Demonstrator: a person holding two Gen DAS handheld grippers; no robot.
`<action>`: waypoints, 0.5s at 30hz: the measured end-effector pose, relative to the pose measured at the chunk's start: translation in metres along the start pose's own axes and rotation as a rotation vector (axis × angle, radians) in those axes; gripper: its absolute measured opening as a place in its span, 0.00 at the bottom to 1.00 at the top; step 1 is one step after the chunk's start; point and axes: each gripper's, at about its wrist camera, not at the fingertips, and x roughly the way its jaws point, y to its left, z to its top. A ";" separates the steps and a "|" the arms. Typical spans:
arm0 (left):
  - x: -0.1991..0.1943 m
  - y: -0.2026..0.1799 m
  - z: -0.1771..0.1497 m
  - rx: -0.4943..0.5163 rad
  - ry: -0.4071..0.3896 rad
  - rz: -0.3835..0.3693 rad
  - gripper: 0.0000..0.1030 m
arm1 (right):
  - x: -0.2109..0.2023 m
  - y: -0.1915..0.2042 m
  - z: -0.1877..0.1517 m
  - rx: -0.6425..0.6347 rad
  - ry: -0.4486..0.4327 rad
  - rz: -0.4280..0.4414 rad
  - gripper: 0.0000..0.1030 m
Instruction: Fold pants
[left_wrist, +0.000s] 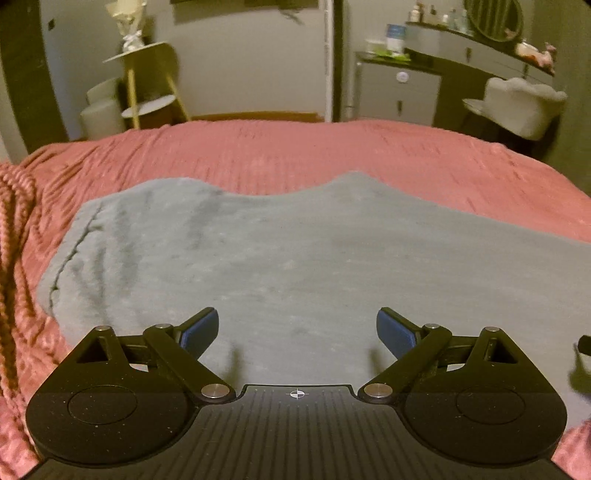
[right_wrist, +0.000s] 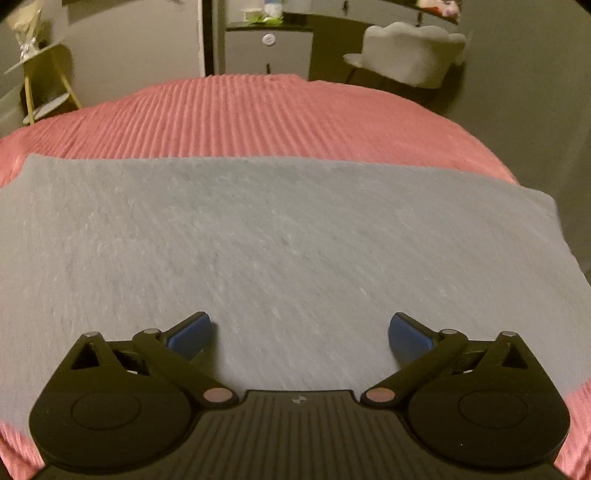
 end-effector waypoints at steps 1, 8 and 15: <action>-0.002 -0.005 0.000 0.000 0.004 -0.006 0.94 | -0.007 -0.004 0.000 0.020 -0.023 0.010 1.00; -0.019 -0.039 -0.010 0.028 0.000 -0.030 0.94 | -0.065 -0.028 -0.015 0.092 -0.161 0.072 1.00; -0.019 -0.068 -0.027 0.051 0.014 -0.040 0.97 | -0.073 -0.058 -0.032 0.166 -0.083 0.043 1.00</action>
